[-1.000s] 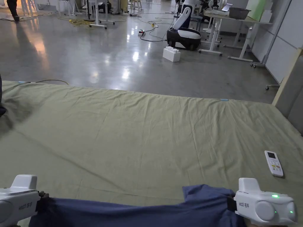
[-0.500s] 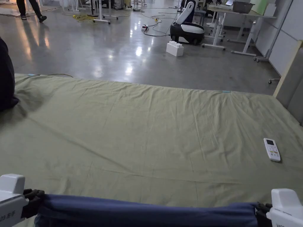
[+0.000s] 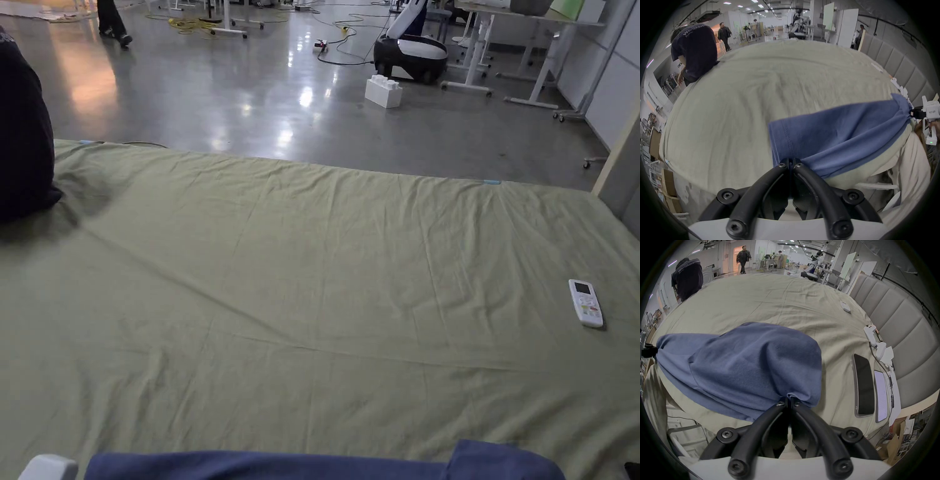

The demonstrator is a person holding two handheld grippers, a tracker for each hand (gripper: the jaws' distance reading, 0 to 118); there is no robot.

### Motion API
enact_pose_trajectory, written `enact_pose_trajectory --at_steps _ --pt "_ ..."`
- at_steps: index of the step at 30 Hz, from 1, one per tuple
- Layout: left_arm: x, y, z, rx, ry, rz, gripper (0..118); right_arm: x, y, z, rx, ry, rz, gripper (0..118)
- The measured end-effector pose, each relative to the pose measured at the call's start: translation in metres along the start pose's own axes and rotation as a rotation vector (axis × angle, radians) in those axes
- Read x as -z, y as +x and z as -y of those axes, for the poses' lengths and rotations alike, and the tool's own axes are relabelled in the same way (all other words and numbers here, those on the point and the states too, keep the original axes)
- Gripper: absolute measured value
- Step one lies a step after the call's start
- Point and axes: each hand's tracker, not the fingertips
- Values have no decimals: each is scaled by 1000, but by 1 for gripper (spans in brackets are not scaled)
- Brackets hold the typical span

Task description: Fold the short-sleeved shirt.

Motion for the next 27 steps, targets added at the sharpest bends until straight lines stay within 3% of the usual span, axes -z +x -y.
enact_pose_trajectory --at_steps 5,7,8,10,11,15,20,27 --pt "10 7 -4 6 -15 -23 6 11 -6 4 -11 3 21 4" --pt "12 12 -4 13 -22 -32 10 15 -9 6 -4 4 25 14" --pt "12 12 -4 12 -21 -35 17 15 -11 7 -7 9 30 26" --pt "10 13 -4 12 -15 -37 44 14 -10 9 -12 15 42 70" --pt "7 11 -5 1 -12 -32 58 10 -9 7 -11 17 49 84" --pt "-14 4 -20 -114 87 32 69 -25 -8 -7 -10 54 167 87" --pt "-44 18 -54 -130 323 3 69 -66 -6 -36 84 265 174 87" --pt "-64 55 -105 -142 568 -71 67 -87 -37 -79 174 628 145 83"
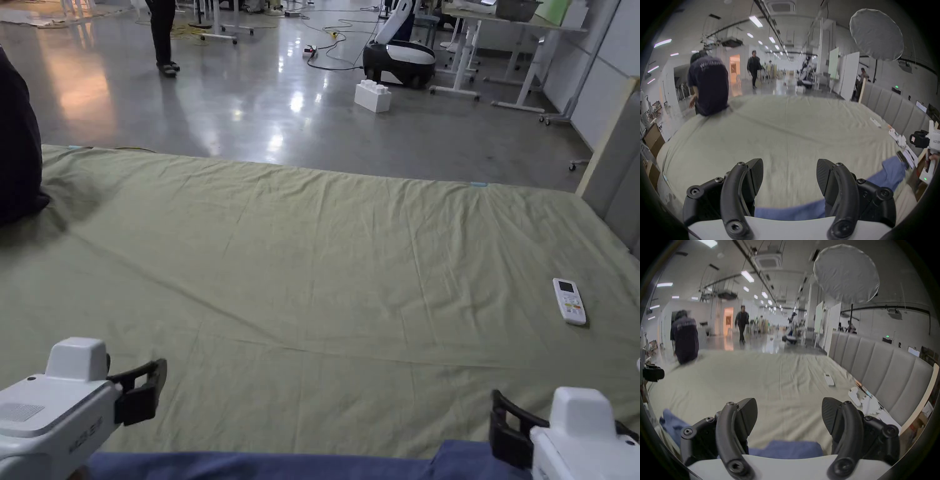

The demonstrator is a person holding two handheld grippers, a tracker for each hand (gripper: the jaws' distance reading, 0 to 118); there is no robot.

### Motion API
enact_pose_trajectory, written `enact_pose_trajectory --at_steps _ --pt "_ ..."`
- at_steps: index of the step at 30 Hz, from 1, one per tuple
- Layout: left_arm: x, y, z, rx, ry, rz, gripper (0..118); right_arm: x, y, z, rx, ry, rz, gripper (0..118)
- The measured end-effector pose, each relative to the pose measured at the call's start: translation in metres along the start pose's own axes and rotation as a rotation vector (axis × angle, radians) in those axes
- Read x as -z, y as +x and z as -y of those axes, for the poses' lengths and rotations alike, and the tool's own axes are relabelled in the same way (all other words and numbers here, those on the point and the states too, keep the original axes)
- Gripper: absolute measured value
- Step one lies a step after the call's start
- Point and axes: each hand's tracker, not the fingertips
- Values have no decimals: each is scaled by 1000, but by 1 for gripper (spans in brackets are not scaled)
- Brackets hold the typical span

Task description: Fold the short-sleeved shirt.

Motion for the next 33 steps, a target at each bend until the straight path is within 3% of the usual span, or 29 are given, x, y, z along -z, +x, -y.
enact_pose_trajectory --at_steps 2,7,9,11,21,29,32,33 --pt "-2 11 -8 15 66 -18 56 1 -13 -8 25 67 1 74" --pt "-7 31 -27 39 213 -110 11 0 -42 -31 16 264 36 23" --pt "-10 34 -32 30 249 -113 5 2 -49 -38 41 271 27 9" --pt "-13 38 -37 39 270 -126 1 2 -54 -45 34 329 34 3" --pt "-22 32 -52 31 284 -123 0 3 -63 -58 45 375 -1 1" --pt "-5 -36 -25 -90 -44 -5 2 15 -65 -52 10 311 -24 1" --pt "-1 -69 0 -145 -190 77 24 20 -66 -46 -8 277 -32 1" --pt "0 -81 10 -149 -239 100 43 21 -66 -43 -12 267 -36 1"
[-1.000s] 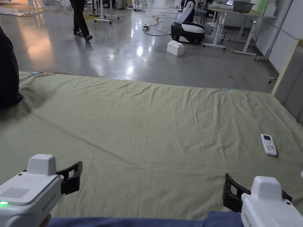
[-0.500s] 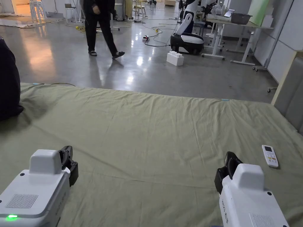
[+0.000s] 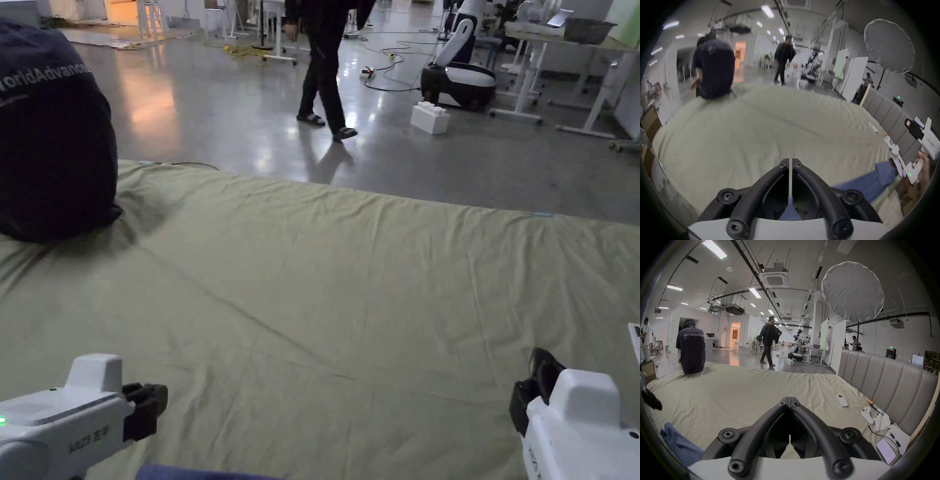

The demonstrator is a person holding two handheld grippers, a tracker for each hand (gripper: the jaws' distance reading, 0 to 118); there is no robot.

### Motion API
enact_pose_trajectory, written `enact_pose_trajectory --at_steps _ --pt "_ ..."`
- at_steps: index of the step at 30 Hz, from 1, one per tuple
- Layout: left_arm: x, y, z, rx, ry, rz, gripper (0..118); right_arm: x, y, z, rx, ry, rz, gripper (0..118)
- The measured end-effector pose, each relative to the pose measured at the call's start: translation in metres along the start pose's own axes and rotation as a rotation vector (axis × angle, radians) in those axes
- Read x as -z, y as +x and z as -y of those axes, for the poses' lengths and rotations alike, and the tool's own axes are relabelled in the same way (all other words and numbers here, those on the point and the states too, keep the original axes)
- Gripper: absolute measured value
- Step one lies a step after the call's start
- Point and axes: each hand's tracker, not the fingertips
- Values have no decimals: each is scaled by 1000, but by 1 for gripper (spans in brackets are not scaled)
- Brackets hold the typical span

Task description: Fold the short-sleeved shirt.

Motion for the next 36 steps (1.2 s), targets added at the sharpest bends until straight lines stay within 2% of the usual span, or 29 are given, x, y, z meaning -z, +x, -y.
enact_pose_trajectory --at_steps 3,6,14,18,20,21,22,23,25,26,29,31,36 --pt "8 -30 22 18 -129 28 76 0 -2 6 -14 -30 -8 1" --pt "21 -55 42 -21 -249 92 83 1 -4 12 -18 -54 -17 1" --pt "57 -108 79 -293 -346 329 84 2 -10 20 -38 -100 -30 1" --pt "68 -123 87 -407 -250 443 81 2 -12 20 -3 -121 -32 1" --pt "75 -130 88 -470 -257 485 81 2 -15 20 -14 -122 -29 1" --pt "80 -131 90 -514 -246 523 77 2 -17 19 -22 -120 -31 1" --pt "82 -128 95 -482 -300 542 71 1 -18 19 -19 -122 -35 1" --pt "85 -120 96 -575 -307 645 63 1 -19 19 -21 -123 -36 1" --pt "89 -116 100 -543 -317 645 35 0 -20 19 -22 -127 -37 1" --pt "89 -112 101 -537 -320 646 26 0 -21 19 -21 -129 -38 1" --pt "92 -110 101 -545 -359 566 17 -2 -22 19 -26 -130 -35 1" --pt "89 -107 99 -539 -354 574 13 -2 -22 20 -29 -133 -36 1" --pt "73 -81 88 -467 -352 511 10 0 -22 22 -27 -138 -38 1"
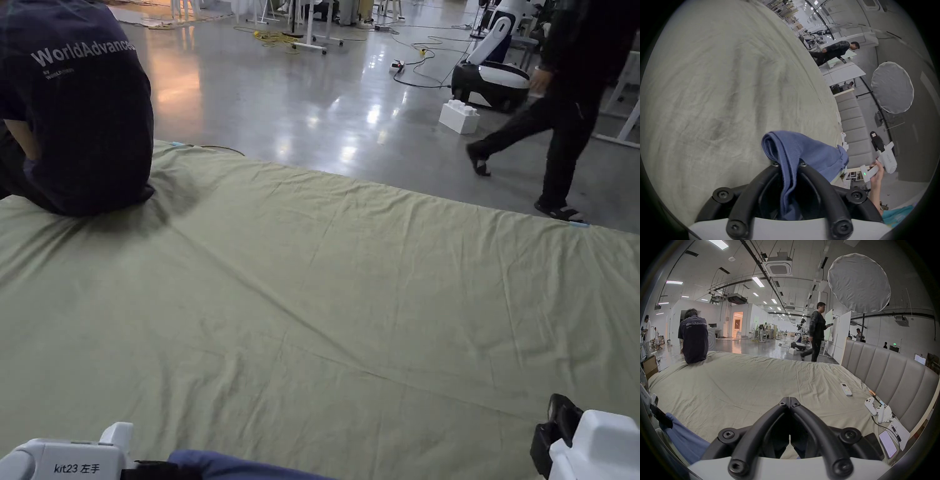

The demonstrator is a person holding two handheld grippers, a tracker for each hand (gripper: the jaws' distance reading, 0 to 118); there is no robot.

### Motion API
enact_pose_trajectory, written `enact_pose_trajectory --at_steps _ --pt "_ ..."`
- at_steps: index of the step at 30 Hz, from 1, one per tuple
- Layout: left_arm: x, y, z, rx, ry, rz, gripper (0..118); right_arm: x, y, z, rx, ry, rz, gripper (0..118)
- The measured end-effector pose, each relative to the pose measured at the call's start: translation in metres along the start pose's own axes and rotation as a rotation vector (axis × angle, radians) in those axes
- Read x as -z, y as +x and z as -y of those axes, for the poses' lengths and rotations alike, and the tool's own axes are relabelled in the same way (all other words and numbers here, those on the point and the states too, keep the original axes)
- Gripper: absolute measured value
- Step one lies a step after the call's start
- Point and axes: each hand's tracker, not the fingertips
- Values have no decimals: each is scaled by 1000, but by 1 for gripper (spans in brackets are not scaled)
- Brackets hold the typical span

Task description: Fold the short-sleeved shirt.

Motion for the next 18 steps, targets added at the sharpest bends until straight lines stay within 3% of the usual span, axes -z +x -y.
enact_pose_trajectory --at_steps 3,13,18 --pt "-2 -10 -10 2 6 -21 10 0 1 -1 0 0 -1 1" --pt "-46 41 -38 113 57 -83 10 0 6 -3 0 11 1 1" --pt "-94 42 -63 132 96 -217 10 1 9 -6 -3 19 -3 1"
